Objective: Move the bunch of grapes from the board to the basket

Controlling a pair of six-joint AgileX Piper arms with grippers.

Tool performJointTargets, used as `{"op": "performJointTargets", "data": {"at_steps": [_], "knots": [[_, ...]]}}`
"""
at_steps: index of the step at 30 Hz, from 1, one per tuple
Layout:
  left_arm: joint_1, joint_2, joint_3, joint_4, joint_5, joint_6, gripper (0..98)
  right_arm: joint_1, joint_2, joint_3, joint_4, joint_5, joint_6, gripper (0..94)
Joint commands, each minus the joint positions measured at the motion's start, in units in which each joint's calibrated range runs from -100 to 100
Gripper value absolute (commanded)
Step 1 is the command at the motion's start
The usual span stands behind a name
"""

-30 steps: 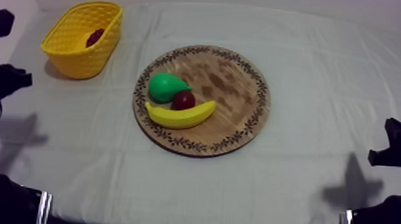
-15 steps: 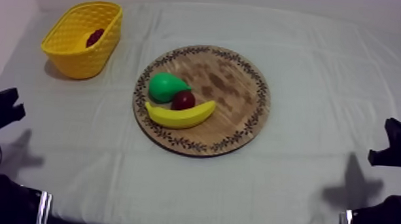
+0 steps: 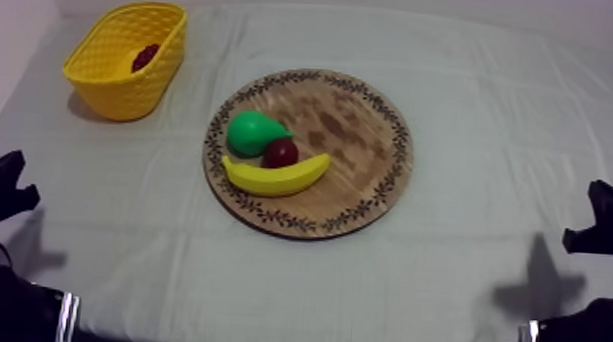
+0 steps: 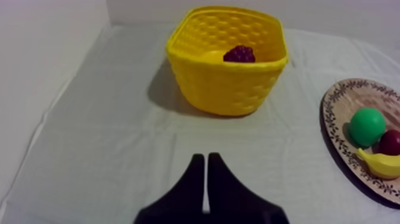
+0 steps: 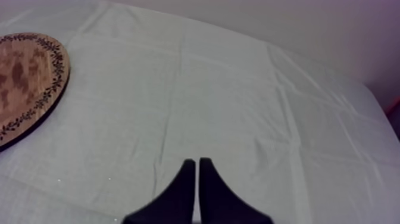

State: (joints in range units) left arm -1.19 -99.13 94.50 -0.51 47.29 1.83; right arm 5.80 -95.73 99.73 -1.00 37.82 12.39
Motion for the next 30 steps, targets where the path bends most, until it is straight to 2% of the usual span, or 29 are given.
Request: {"op": "performJointTargets", "data": {"at_steps": [1, 17, 21, 25, 30], "knots": [[-0.10, -0.35, 0.17, 0.13, -0.11, -0.47, 0.0, 0.02, -0.02, 0.04, 0.00, 0.00, -0.01, 0.2], [0.12, -0.70, 1.25, 0.33, -2.29, -2.20, 0.0, 0.02, -0.02, 0.04, 0.00, 0.00, 0.01, 0.2], [0.24, -0.70, 1.29, 0.40, -2.43, -3.51, 0.0, 0.02, -0.02, 0.04, 0.00, 0.00, 0.00, 0.2], [1.07, -0.70, 1.35, 0.34, -2.45, -3.33, 0.0, 0.02, -0.02, 0.04, 0.00, 0.00, 0.01, 0.2], [1.38, -0.70, 2.43, -0.66, -5.74, -5.97, 0.0, 0.02, -0.02, 0.04, 0.00, 0.00, 0.02, 0.2]]}}
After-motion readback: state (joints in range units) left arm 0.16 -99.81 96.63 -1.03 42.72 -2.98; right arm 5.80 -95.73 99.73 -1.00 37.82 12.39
